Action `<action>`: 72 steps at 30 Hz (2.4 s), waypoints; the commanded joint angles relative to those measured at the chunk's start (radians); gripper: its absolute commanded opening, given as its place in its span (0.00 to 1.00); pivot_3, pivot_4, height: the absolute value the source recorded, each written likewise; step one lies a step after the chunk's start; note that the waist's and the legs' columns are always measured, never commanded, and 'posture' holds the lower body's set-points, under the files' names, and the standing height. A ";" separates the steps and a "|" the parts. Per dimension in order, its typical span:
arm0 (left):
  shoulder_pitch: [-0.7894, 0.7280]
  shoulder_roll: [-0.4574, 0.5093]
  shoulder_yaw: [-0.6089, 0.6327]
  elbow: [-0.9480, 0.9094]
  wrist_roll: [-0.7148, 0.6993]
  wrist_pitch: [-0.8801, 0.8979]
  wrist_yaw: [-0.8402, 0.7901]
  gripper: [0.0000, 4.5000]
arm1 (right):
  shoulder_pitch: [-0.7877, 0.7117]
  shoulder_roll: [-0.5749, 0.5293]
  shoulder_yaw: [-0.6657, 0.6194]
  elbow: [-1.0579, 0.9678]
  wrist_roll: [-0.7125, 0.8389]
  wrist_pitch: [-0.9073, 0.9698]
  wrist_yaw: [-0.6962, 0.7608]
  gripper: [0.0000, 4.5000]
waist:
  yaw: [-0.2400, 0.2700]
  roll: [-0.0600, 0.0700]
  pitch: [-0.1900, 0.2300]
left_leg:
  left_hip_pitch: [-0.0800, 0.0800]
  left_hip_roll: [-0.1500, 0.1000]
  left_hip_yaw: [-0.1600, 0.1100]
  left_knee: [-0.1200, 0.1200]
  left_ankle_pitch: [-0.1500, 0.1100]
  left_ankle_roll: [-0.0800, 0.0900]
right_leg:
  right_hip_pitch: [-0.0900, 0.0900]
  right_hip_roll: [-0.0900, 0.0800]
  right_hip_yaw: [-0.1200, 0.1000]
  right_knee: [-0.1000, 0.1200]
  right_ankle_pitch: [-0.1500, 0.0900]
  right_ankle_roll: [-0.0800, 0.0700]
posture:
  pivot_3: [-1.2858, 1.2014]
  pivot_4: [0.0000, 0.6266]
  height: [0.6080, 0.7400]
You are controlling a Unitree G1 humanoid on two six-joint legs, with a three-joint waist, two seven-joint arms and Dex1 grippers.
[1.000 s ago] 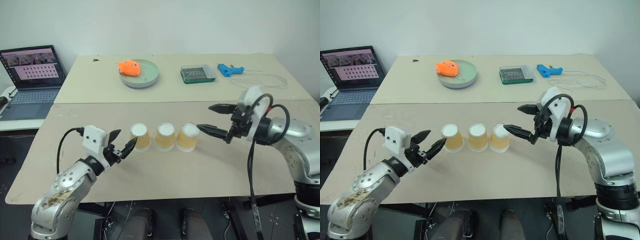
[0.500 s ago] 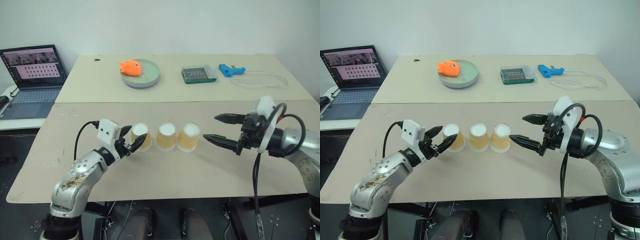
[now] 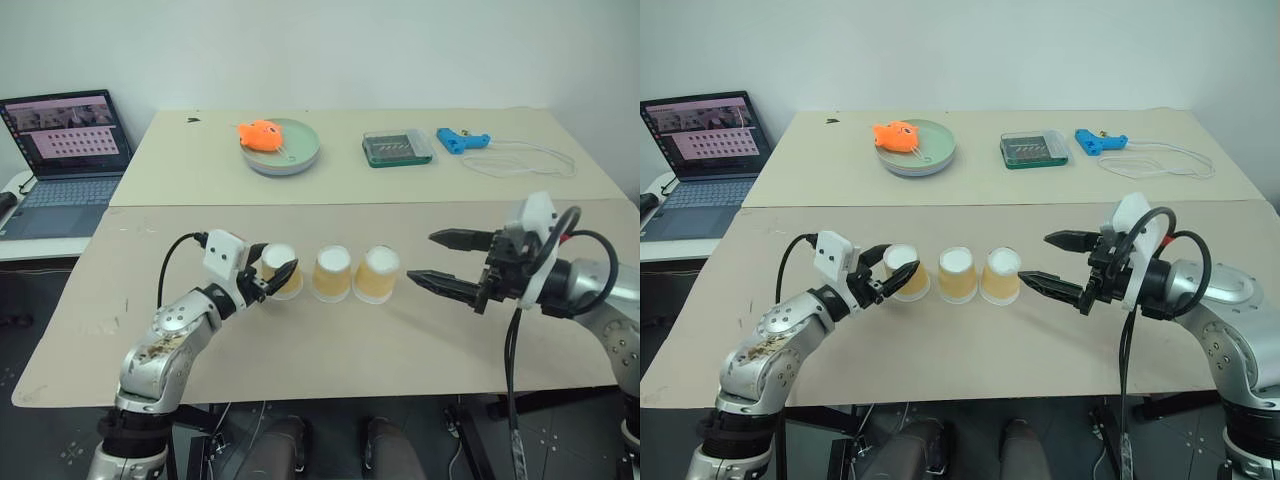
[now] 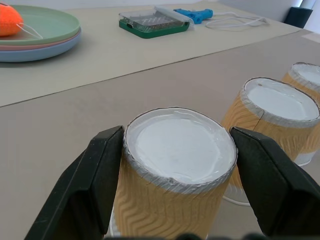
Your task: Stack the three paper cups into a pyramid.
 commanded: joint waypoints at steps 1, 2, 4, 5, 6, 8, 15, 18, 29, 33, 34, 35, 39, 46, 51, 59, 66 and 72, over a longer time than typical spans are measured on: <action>-0.019 -0.006 0.010 -0.014 0.006 -0.027 -0.008 0.79 | -0.007 -0.014 -0.025 -0.012 0.012 -0.018 0.003 0.99 | 0.000 0.000 0.000 | 0.000 0.000 0.000 0.000 0.000 0.000 | 0.000 0.000 0.000 0.000 0.000 0.000 | 0.52 0.24 0.92; -0.020 -0.006 0.010 -0.014 0.007 -0.026 -0.009 0.73 | -0.007 -0.014 -0.025 -0.013 0.012 -0.018 0.003 1.00 | 0.000 0.000 0.000 | 0.000 0.000 0.000 0.000 0.000 0.000 | 0.000 0.000 0.000 0.000 0.000 0.000 | 0.52 0.24 0.92; -0.023 -0.006 0.012 -0.013 0.009 -0.024 -0.010 0.70 | -0.008 -0.014 -0.024 -0.012 0.011 -0.020 0.003 1.00 | 0.000 0.000 0.000 | 0.000 0.000 0.000 0.000 0.000 0.000 | 0.000 0.000 0.000 0.000 0.000 0.000 | 0.52 0.24 0.92; -0.025 -0.005 0.013 -0.012 0.010 -0.023 -0.010 0.70 | -0.009 -0.014 -0.023 -0.011 0.009 -0.020 0.003 1.00 | 0.000 0.000 0.000 | 0.000 0.000 0.000 0.000 0.000 0.000 | 0.000 0.000 0.000 0.000 0.000 0.000 | 0.52 0.24 0.92; -0.028 -0.004 0.016 -0.012 0.009 -0.019 -0.008 0.70 | -0.009 -0.014 -0.024 -0.012 0.009 -0.021 0.003 1.00 | 0.000 0.000 0.000 | 0.000 0.000 0.000 0.000 0.000 0.000 | 0.000 0.000 0.000 0.000 0.000 0.000 | 0.52 0.24 0.92; -0.033 0.000 0.019 -0.008 0.009 -0.016 -0.010 0.70 | -0.011 -0.014 -0.023 -0.010 0.007 -0.022 0.002 1.00 | 0.000 0.000 0.000 | 0.000 0.000 0.000 0.000 0.000 0.000 | 0.000 0.000 0.000 0.000 0.000 0.000 | 0.52 0.24 0.92; -0.062 -0.001 0.034 -0.005 0.007 -0.013 -0.010 0.70 | -0.010 -0.011 -0.019 -0.009 0.001 -0.024 -0.002 1.00 | 0.000 0.000 0.000 | 0.000 0.000 0.000 0.000 0.000 0.000 | 0.000 0.000 0.000 0.000 0.000 0.000 | 0.52 0.24 0.92; -0.092 -0.001 0.043 0.002 0.002 -0.012 -0.011 0.70 | -0.014 -0.010 -0.015 -0.006 -0.002 -0.024 -0.005 1.00 | 0.001 0.000 0.000 | 0.000 0.000 0.000 0.000 0.000 0.000 | 0.000 0.000 0.000 0.000 0.000 0.000 | 0.52 0.24 0.92; -0.522 0.021 0.078 0.298 -0.033 -0.054 -0.164 0.70 | -0.020 0.024 0.012 0.000 -0.028 -0.042 -0.043 1.00 | -0.001 -0.001 0.000 | 0.000 -0.001 0.000 0.001 0.000 0.000 | 0.000 0.001 0.000 0.000 0.004 -0.004 | 0.52 0.24 0.92; -0.700 -0.013 0.082 0.494 -0.120 -0.009 -0.325 0.70 | -0.019 0.038 0.018 -0.003 -0.038 -0.052 -0.062 1.00 | 0.002 -0.002 0.001 | -0.001 -0.001 0.000 0.001 0.001 0.000 | -0.001 0.002 -0.001 0.001 0.005 -0.006 | 0.52 0.24 0.92; -0.733 -0.023 0.087 0.537 -0.140 0.003 -0.360 0.70 | -0.017 0.040 0.018 -0.005 -0.040 -0.054 -0.066 1.00 | 0.002 -0.002 0.001 | -0.001 -0.001 0.000 0.001 0.001 0.000 | 0.000 0.001 -0.001 0.000 0.005 -0.006 | 0.52 0.24 0.92; -0.760 -0.031 0.089 0.578 -0.150 0.007 -0.384 0.70 | -0.017 0.043 0.018 -0.006 -0.041 -0.054 -0.070 1.00 | 0.001 -0.002 0.001 | -0.001 -0.001 0.000 0.002 0.001 0.000 | 0.000 0.001 -0.001 0.000 0.005 -0.005 | 0.52 0.24 0.92; -0.858 -0.066 0.069 0.715 -0.151 0.010 -0.480 0.70 | -0.004 0.052 0.013 -0.021 -0.043 -0.054 -0.090 1.00 | -0.004 -0.002 0.001 | -0.001 -0.002 0.000 0.002 0.000 0.002 | 0.000 0.001 0.000 0.000 0.006 -0.004 | 0.52 0.24 0.92; -0.907 -0.086 -0.029 0.820 -0.102 0.032 -0.682 0.70 | 0.037 0.060 0.000 -0.060 -0.041 -0.053 -0.126 1.00 | -0.010 -0.003 0.002 | -0.002 -0.002 0.000 0.002 0.000 0.002 | -0.001 0.001 0.000 0.000 0.006 -0.005 | 0.52 0.24 0.92; -0.920 -0.092 -0.081 0.817 -0.081 0.054 -0.751 0.70 | 0.054 0.063 -0.013 -0.075 -0.034 -0.049 -0.149 1.00 | -0.017 -0.003 0.002 | -0.002 -0.002 0.000 0.002 0.000 0.002 | -0.001 0.001 0.000 0.001 0.006 -0.005 | 0.52 0.24 0.92; -0.995 -0.034 -0.160 0.843 0.007 0.042 -0.865 0.70 | 0.055 0.070 0.002 -0.069 -0.038 -0.056 -0.161 1.00 | -0.027 -0.003 0.002 | -0.003 -0.002 0.000 0.002 0.000 0.002 | -0.002 0.001 0.000 0.001 0.006 -0.004 | 0.52 0.24 0.92; -1.005 -0.025 -0.173 0.870 0.051 0.003 -0.925 0.70 | 0.043 0.074 0.014 -0.063 -0.043 -0.059 -0.160 1.00 | -0.026 -0.003 0.002 | -0.003 -0.002 0.000 0.002 0.000 0.003 | -0.002 0.001 0.000 0.001 0.006 -0.004 | 0.52 0.24 0.92; -0.964 -0.037 -0.180 0.841 0.068 0.003 -0.925 0.70 | 0.043 0.070 0.013 -0.061 -0.043 -0.056 -0.156 1.00 | -0.026 -0.003 0.002 | -0.003 -0.002 0.000 0.002 0.000 0.003 | -0.002 0.001 0.000 0.001 0.006 -0.005 | 0.52 0.24 0.92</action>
